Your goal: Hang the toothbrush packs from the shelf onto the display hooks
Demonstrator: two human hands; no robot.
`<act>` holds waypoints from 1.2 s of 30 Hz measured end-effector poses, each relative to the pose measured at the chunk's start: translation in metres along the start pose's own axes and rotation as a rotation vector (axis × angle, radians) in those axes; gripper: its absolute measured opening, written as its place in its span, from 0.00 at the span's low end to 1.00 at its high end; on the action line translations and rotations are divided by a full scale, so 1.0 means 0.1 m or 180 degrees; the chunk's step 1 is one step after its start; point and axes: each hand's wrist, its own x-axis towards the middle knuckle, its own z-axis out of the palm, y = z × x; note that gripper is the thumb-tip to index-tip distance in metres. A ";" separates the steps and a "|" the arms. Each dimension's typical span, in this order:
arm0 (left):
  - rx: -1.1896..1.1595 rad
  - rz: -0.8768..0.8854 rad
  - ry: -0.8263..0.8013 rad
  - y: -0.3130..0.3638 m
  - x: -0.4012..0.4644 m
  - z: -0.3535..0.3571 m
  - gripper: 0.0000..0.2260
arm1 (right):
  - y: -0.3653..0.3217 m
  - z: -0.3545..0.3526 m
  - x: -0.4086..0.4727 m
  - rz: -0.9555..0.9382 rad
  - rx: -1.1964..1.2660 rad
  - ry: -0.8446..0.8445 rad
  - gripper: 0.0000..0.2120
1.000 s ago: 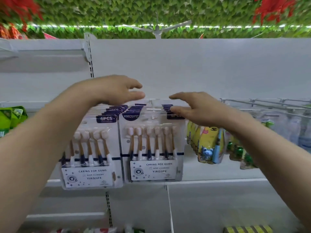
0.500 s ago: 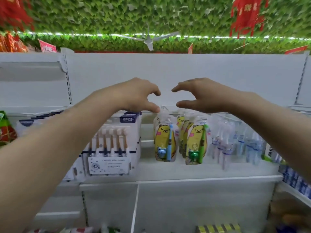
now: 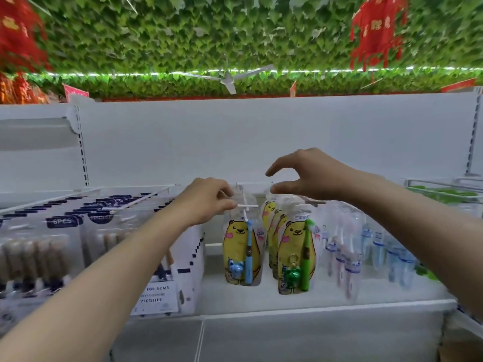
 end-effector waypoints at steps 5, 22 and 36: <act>-0.0173 0.0048 0.0029 -0.12 0.24 0.11 0.07 | 0.03 0.15 0.48 0.0024 0.0103 -0.0705 0.16; -0.0098 0.0167 -0.0130 -0.29 0.66 0.23 0.03 | 0.20 0.60 0.95 -0.0114 0.0176 -0.0874 0.13; 0.0066 -0.0076 -0.0108 -0.26 0.68 0.16 0.07 | 0.23 0.72 0.94 -0.0221 0.0074 -0.0835 0.09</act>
